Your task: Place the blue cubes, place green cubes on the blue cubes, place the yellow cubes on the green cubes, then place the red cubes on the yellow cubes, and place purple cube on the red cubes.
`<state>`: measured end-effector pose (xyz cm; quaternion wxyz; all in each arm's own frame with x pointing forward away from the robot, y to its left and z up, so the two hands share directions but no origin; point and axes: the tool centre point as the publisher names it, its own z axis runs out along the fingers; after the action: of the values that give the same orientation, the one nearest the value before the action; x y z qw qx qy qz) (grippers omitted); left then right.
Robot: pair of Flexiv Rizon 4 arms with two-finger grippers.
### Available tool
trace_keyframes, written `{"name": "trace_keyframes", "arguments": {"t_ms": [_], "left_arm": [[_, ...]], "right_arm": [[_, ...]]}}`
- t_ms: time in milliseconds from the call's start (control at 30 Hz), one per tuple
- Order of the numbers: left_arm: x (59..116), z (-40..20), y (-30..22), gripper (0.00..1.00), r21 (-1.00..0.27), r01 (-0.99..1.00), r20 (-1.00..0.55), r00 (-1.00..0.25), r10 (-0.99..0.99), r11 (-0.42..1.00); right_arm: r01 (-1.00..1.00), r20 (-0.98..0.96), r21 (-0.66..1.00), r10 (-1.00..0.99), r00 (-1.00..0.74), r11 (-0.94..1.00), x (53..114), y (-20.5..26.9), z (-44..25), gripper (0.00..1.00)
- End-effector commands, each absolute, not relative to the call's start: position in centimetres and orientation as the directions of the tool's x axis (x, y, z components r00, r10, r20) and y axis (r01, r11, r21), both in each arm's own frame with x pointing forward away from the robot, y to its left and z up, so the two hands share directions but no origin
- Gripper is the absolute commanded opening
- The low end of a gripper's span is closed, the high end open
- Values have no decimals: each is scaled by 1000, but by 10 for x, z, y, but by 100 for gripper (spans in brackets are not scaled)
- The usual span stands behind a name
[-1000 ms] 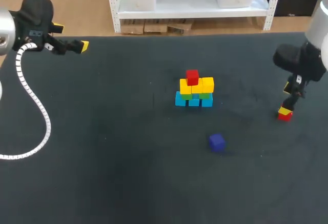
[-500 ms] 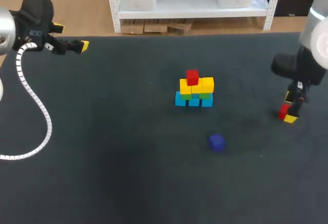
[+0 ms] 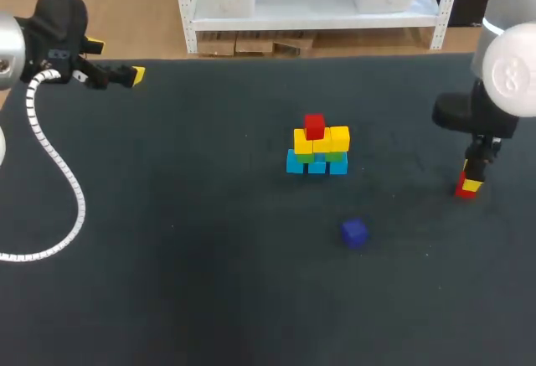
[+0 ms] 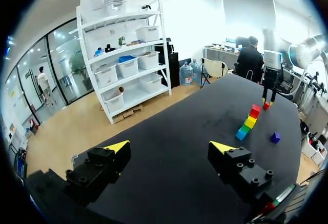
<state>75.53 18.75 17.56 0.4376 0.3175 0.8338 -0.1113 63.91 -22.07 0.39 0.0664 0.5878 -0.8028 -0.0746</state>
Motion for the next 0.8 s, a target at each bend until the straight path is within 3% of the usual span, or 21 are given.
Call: {"name": "trace_keyframes", "arguments": {"t_ms": [33,400,800], "left_arm": [[755,175,189,100,90,630,-805,-410,429,771],[755,175,189,100,90,630,-805,-410,429,771],[755,175,189,100,90,630,-805,-410,429,771]], "right_arm": [[-938,26,188,-956,-292,292,637,-219,12,0],[-984,8,88,-988,-155,155,656,-201,64,0],[-999,-38,44,-999,18,-19,679,-137,113,0]]}}
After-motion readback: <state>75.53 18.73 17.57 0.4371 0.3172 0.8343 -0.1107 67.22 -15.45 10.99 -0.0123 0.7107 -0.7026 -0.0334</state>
